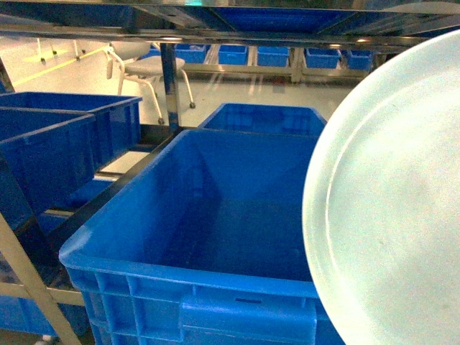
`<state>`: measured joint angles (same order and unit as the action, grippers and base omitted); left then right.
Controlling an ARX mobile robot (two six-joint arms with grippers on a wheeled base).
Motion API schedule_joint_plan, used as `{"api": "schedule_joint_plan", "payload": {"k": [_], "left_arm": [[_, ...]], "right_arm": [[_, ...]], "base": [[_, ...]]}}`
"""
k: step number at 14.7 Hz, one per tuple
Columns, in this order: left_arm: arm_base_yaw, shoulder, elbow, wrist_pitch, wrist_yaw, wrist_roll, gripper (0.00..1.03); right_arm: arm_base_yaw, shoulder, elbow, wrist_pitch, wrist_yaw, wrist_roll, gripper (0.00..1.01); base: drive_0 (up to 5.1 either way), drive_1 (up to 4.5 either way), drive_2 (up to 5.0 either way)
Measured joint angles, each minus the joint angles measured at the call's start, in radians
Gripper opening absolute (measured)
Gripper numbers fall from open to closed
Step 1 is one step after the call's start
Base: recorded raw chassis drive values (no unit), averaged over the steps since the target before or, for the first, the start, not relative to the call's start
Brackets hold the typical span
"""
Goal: Place blue tray on left shelf second layer neatly
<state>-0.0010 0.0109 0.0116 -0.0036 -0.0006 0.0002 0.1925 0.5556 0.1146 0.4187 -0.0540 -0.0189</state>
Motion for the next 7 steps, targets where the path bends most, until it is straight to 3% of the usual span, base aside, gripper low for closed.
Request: {"api": "schedule_joint_plan", "payload": {"k": [5, 7], "left_arm": [[0.000, 0.000, 0.000, 0.000, 0.000, 0.000, 0.98], [0.000, 0.000, 0.000, 0.000, 0.000, 0.000, 0.98]], "right_arm": [[0.084, 0.636, 0.147, 0.485, 0.064, 0.003, 0.02], [0.156, 0.988, 0.275, 0.629, 0.106, 0.005, 0.02]], "base": [[0.0, 0.00, 0.0], [0.0, 0.00, 0.0]]}}
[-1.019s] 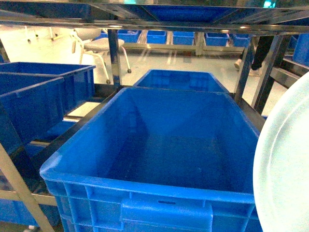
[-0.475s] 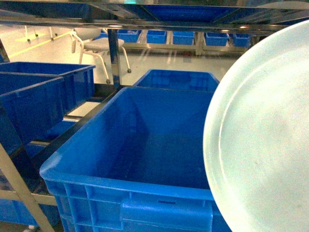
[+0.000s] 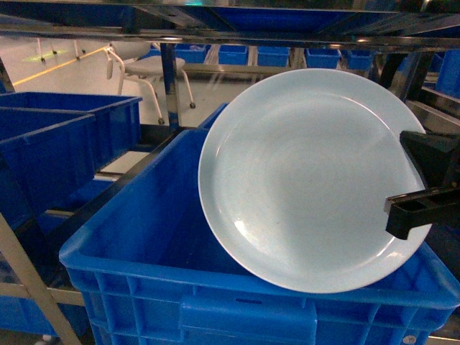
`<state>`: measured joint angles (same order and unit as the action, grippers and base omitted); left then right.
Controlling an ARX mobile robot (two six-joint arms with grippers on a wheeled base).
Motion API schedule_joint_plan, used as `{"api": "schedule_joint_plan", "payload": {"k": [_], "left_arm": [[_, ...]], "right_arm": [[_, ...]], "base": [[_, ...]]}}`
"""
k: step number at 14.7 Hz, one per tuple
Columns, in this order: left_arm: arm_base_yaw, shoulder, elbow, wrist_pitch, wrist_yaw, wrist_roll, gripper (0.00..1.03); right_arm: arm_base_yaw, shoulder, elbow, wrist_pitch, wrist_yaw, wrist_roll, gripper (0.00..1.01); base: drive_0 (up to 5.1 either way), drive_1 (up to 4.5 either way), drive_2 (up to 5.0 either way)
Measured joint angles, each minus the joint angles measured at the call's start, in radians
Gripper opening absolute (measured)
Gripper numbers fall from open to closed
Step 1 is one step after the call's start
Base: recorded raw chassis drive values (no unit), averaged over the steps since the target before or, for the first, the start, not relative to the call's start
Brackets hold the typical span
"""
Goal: Place blue tray on left shelf second layer neatly
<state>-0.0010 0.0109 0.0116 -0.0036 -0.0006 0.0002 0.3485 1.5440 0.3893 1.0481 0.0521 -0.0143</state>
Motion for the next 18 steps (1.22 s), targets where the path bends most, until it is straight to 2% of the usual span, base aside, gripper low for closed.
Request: {"api": "schedule_joint_plan", "payload": {"k": [9, 16, 18], "left_arm": [[0.000, 0.000, 0.000, 0.000, 0.000, 0.000, 0.98], [0.000, 0.000, 0.000, 0.000, 0.000, 0.000, 0.98], [0.000, 0.000, 0.000, 0.000, 0.000, 0.000, 0.98]], "right_arm": [[0.038, 0.190, 0.119, 0.038, 0.027, 0.003, 0.02], [0.018, 0.399, 0.283, 0.039, 0.035, -0.005, 0.02], [0.019, 0.406, 0.289, 0.043, 0.036, -0.005, 0.02]], "base": [[0.0, 0.00, 0.0], [0.0, 0.00, 0.0], [0.0, 0.00, 0.0]]}}
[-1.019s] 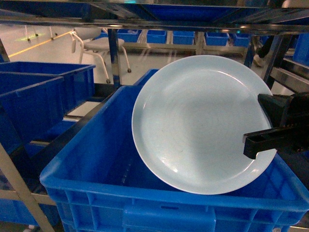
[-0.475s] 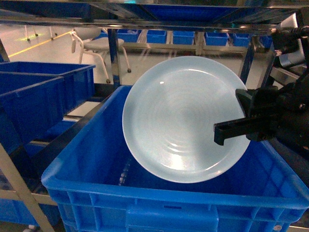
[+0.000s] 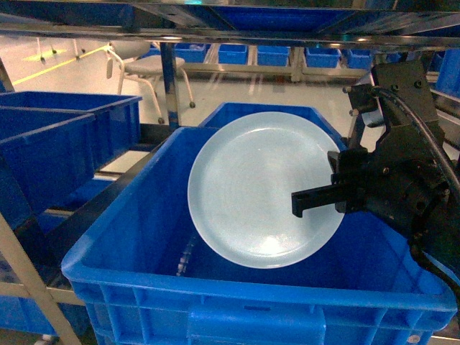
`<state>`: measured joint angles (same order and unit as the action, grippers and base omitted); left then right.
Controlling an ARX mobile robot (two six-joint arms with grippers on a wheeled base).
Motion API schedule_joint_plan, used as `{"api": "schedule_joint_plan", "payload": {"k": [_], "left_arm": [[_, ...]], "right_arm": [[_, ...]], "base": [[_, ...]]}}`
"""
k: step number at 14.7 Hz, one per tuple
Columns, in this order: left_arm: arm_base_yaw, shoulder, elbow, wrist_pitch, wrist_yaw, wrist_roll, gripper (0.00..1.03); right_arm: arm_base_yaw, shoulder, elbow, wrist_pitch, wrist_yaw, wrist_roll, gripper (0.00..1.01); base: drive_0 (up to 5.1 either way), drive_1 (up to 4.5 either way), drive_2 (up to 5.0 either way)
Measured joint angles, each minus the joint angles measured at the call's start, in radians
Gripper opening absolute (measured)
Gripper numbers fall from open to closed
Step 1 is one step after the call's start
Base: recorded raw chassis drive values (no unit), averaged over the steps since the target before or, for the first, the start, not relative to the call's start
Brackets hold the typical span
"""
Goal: Place blue tray on left shelf second layer neatly
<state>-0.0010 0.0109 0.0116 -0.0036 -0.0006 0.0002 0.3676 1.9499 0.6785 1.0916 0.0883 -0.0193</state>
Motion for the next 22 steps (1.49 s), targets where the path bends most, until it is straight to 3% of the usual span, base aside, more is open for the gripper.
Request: {"api": "schedule_joint_plan", "payload": {"k": [1, 6, 10, 15, 19, 20, 21, 22], "left_arm": [[0.000, 0.000, 0.000, 0.000, 0.000, 0.000, 0.98], [0.000, 0.000, 0.000, 0.000, 0.000, 0.000, 0.98], [0.000, 0.000, 0.000, 0.000, 0.000, 0.000, 0.98], [0.000, 0.000, 0.000, 0.000, 0.000, 0.000, 0.98], [0.000, 0.000, 0.000, 0.000, 0.000, 0.000, 0.98], [0.000, 0.000, 0.000, 0.000, 0.000, 0.000, 0.98], [0.000, 0.000, 0.000, 0.000, 0.000, 0.000, 0.98], [0.000, 0.000, 0.000, 0.000, 0.000, 0.000, 0.98]], "right_arm": [[0.007, -0.002, 0.000, 0.002, -0.002, 0.000, 0.02], [0.012, -0.024, -0.034, 0.018, -0.005, 0.004, 0.62], [0.020, -0.138, -0.122, 0.031, -0.006, 0.014, 1.00], [0.063, -0.389, -0.290, -0.011, -0.006, 0.026, 0.98], [0.040, -0.589, -0.387, -0.076, 0.000, 0.021, 0.98], [-0.036, -0.826, -0.481, -0.232, -0.025, 0.018, 0.98], [-0.171, -1.258, -0.564, -0.580, -0.116, 0.000, 0.98], [-0.355, -1.667, -0.593, -0.944, -0.219, -0.015, 0.98]], "base": [[0.0, 0.00, 0.0], [0.0, 0.00, 0.0], [0.0, 0.00, 0.0], [0.0, 0.00, 0.0], [0.0, 0.00, 0.0], [0.0, 0.00, 0.0], [0.0, 0.00, 0.0], [0.0, 0.00, 0.0]]}}
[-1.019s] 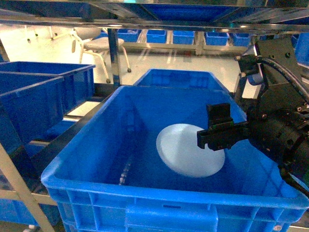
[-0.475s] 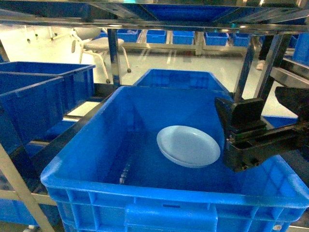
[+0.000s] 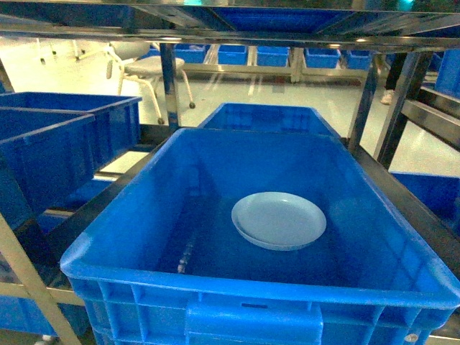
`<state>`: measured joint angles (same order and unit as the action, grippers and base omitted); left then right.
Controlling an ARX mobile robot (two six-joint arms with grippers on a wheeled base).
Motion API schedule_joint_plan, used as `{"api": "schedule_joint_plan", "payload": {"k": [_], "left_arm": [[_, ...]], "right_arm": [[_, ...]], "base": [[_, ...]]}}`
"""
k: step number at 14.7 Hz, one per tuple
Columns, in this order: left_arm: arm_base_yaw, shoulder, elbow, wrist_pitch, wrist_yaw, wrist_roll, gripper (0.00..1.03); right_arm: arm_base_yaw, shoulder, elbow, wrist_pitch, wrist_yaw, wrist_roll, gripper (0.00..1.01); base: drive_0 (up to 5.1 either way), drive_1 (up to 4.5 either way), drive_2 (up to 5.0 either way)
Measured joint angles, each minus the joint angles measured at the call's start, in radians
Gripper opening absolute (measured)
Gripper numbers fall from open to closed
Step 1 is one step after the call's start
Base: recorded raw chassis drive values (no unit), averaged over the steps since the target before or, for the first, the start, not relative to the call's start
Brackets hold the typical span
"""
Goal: Place blue tray on left shelf second layer neatly
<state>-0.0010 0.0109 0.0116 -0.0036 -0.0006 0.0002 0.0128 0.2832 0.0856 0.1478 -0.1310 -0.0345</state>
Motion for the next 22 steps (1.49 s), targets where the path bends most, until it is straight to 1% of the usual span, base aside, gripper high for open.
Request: {"api": "schedule_joint_plan", "payload": {"k": [1, 2, 3, 4, 5, 6, 9, 11, 12, 14, 15, 19, 21, 22], "left_arm": [[0.000, 0.000, 0.000, 0.000, 0.000, 0.000, 0.98], [0.000, 0.000, 0.000, 0.000, 0.000, 0.000, 0.98], [0.000, 0.000, 0.000, 0.000, 0.000, 0.000, 0.98], [0.000, 0.000, 0.000, 0.000, -0.002, 0.000, 0.98], [0.000, 0.000, 0.000, 0.000, 0.000, 0.000, 0.98], [0.000, 0.000, 0.000, 0.000, 0.000, 0.000, 0.98], [0.000, 0.000, 0.000, 0.000, 0.000, 0.000, 0.98], [0.000, 0.000, 0.000, 0.000, -0.002, 0.000, 0.98], [0.000, 0.000, 0.000, 0.001, 0.000, 0.000, 0.98], [0.000, 0.000, 0.000, 0.000, -0.001, 0.000, 0.98], [0.000, 0.000, 0.000, 0.000, 0.000, 0.000, 0.98], [0.000, 0.000, 0.000, 0.000, 0.000, 0.000, 0.98], [0.000, 0.000, 0.000, 0.000, 0.000, 0.000, 0.98], [0.000, 0.000, 0.000, 0.000, 0.000, 0.000, 0.98]], "right_arm": [[-0.032, -0.076, -0.001, -0.046, -0.013, -0.001, 0.98], [-0.032, -0.075, -0.002, -0.054, -0.018, -0.001, 0.98], [-0.017, -0.085, -0.013, -0.022, 0.060, 0.011, 0.89], [-0.016, -0.133, -0.013, -0.089, 0.113, 0.016, 0.80], [-0.013, -0.201, -0.026, -0.153, 0.125, 0.019, 0.71], [-0.013, -0.241, -0.035, -0.157, 0.128, 0.020, 0.60], [-0.013, -0.240, -0.040, -0.155, 0.130, 0.021, 0.34], [-0.013, -0.277, -0.071, -0.157, 0.134, 0.026, 0.10], [-0.013, -0.280, -0.070, -0.154, 0.132, 0.026, 0.02], [-0.013, -0.278, -0.070, -0.151, 0.131, 0.030, 0.02], [-0.013, -0.278, -0.071, -0.152, 0.131, 0.030, 0.07], [-0.013, -0.278, -0.070, -0.152, 0.131, 0.030, 0.53], [-0.013, -0.278, -0.070, -0.152, 0.131, 0.030, 0.71], [-0.013, -0.278, -0.070, -0.152, 0.131, 0.030, 0.82]], "base": [[0.0, 0.00, 0.0], [0.0, 0.00, 0.0], [0.0, 0.00, 0.0], [0.0, 0.00, 0.0], [0.0, 0.00, 0.0], [0.0, 0.00, 0.0], [0.0, 0.00, 0.0], [0.0, 0.00, 0.0], [0.0, 0.00, 0.0], [0.0, 0.00, 0.0], [0.0, 0.00, 0.0], [0.0, 0.00, 0.0], [0.0, 0.00, 0.0], [0.0, 0.00, 0.0]]}}
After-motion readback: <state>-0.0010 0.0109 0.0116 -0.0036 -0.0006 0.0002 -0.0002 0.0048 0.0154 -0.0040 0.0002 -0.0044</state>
